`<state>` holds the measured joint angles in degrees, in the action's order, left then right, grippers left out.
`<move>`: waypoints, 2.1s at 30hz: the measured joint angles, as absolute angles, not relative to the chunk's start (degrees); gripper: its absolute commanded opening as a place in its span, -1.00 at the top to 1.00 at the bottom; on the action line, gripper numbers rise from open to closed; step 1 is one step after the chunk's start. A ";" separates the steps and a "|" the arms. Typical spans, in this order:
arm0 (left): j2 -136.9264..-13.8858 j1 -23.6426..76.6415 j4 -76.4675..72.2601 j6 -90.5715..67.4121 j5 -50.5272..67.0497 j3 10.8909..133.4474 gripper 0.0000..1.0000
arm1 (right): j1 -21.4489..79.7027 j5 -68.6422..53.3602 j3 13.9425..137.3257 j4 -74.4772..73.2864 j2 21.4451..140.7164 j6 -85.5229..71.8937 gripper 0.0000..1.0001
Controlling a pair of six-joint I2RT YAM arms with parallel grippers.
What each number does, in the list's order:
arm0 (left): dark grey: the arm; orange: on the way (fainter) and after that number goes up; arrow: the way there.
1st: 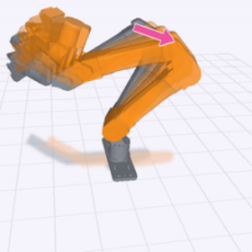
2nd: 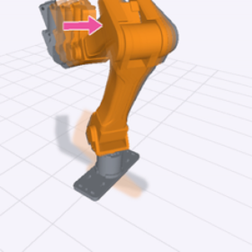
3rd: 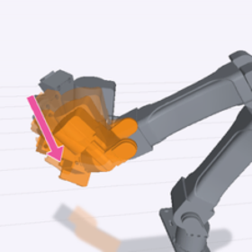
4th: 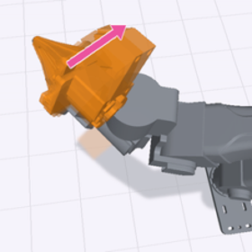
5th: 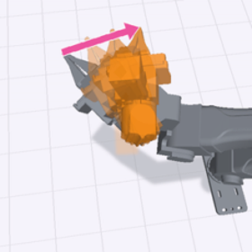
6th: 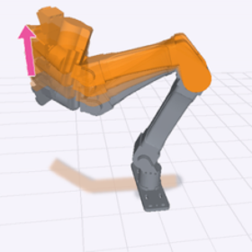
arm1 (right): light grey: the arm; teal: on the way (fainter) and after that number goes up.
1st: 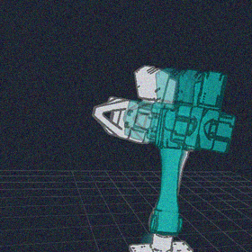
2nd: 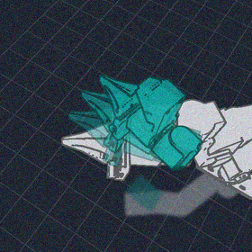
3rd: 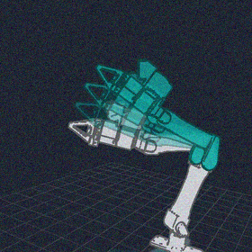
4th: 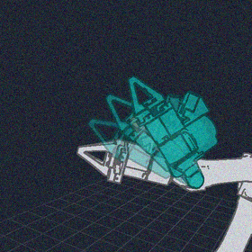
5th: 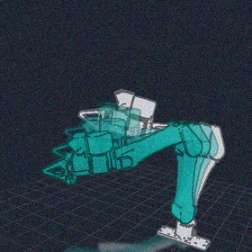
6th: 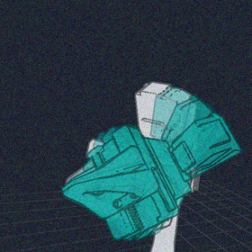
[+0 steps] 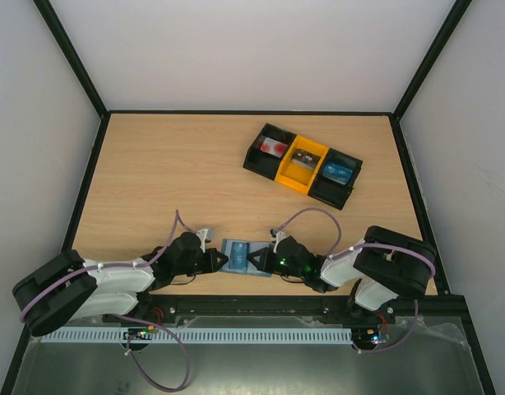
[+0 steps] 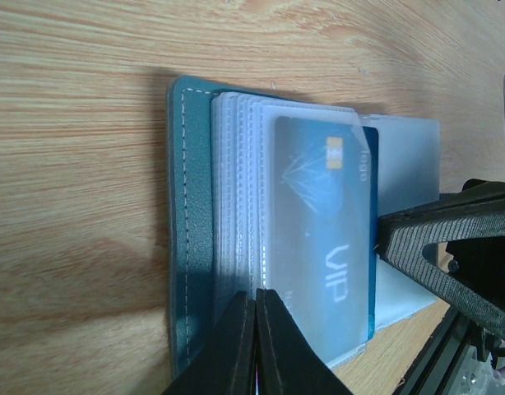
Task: Take the credit cards out of the card holder
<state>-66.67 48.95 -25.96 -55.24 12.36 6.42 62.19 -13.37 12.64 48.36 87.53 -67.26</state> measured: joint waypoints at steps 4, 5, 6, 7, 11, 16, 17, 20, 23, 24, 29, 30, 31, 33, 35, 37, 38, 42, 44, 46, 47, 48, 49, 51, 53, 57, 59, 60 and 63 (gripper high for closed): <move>-66.63 48.97 -25.98 -55.24 12.19 6.42 0.95 | 62.19 -13.50 12.32 48.47 87.50 -67.53 0.96; -66.63 48.97 -25.98 -55.27 12.14 6.39 0.95 | 62.19 -13.58 12.23 48.66 87.50 -67.55 0.96; -66.61 48.97 -26.02 -55.27 12.14 6.35 0.95 | 62.19 -13.65 12.14 48.99 87.50 -67.59 0.96; -66.61 48.97 -26.04 -55.27 12.14 6.35 0.95 | 62.19 -13.80 11.99 49.60 87.50 -67.81 0.96; -66.39 48.97 -26.00 -55.29 11.99 6.26 0.95 | 62.17 -13.96 11.46 50.83 87.50 -68.53 0.74; -65.58 48.95 -25.69 -55.31 11.46 5.91 0.95 | 62.11 -13.72 11.60 50.50 87.50 -68.99 0.56; -65.39 48.97 -25.56 -55.33 11.33 5.85 0.95 | 62.11 -13.63 11.75 50.22 87.50 -68.99 0.58; -64.95 48.97 -25.41 -55.55 11.07 5.61 0.95 | 62.11 -13.52 12.38 49.60 87.57 -69.01 0.65; -64.77 48.95 -25.43 -55.72 10.96 5.50 0.95 | 62.11 -13.56 13.08 49.65 88.14 -69.06 0.67; -64.75 48.97 -25.50 -55.75 10.94 5.43 0.95 | 62.11 -13.61 13.32 49.71 88.53 -69.10 0.69; -64.75 48.97 -26.00 -55.96 10.92 5.17 0.95 | 62.11 -14.33 13.65 51.42 91.31 -69.71 0.80; -64.75 48.97 -26.02 -55.96 10.92 5.15 0.95 | 62.11 -14.46 13.65 51.81 91.70 -69.80 0.82; -64.75 48.97 -26.04 -55.99 10.92 5.15 0.95 | 62.11 -14.52 13.65 52.12 91.94 -69.95 0.88; -64.75 48.97 -26.17 -55.99 10.90 5.06 0.95 | 62.11 -14.63 13.65 52.66 92.14 -70.11 0.96; -64.75 48.97 -26.50 -56.03 10.87 4.86 0.95 | 62.11 -14.66 13.56 53.63 92.27 -70.41 0.96; -64.73 48.97 -26.70 -56.12 10.85 4.75 0.95 | 62.08 -14.68 13.13 54.85 92.29 -70.65 0.96; -64.73 48.97 -26.70 -56.16 10.85 4.75 0.95 | 62.11 -14.68 12.84 55.44 92.31 -70.74 0.96; -64.71 48.97 -26.70 -56.18 10.83 4.75 0.95 | 62.08 -14.63 11.81 57.12 92.31 -70.98 0.96; -64.69 48.97 -26.68 -56.23 10.76 4.75 0.95 | 61.87 -14.57 11.33 57.28 92.31 -71.11 0.96; -64.69 48.97 -26.68 -56.36 10.76 4.75 0.95 | 61.71 -14.55 10.79 57.36 92.31 -71.22 0.96; -64.69 48.97 -26.68 -56.40 10.76 4.75 0.95 | 61.60 -14.55 10.48 57.41 92.31 -71.24 0.96; -64.69 48.97 -26.65 -56.40 10.76 4.75 0.95 | 61.52 -14.55 10.24 57.43 92.31 -71.24 0.96; -64.69 48.97 -26.65 -56.40 10.74 4.75 0.95 | 61.45 -14.55 9.93 57.56 92.29 -71.24 0.96; -64.66 48.97 -26.63 -56.40 10.72 4.75 0.95 | 61.17 -14.57 9.41 57.71 92.14 -71.24 0.96; -64.55 48.97 -26.46 -56.40 10.70 4.75 0.95 | 60.95 -14.57 9.13 57.74 91.81 -71.22 0.96; -64.20 48.97 -26.04 -56.40 10.57 4.75 0.95 | 60.75 -14.63 9.13 57.71 91.66 -71.24 0.95; -64.05 48.97 -25.85 -56.40 10.44 4.75 0.95 | 60.75 -14.76 9.39 57.71 91.74 -71.26 0.82; -64.05 48.97 -25.82 -56.40 10.41 4.75 0.95 | 60.73 -14.87 9.61 57.76 91.94 -71.48 0.78; -64.05 48.97 -25.82 -56.40 10.39 4.75 0.95 | 60.71 -15.38 10.15 58.76 93.36 -72.25 0.74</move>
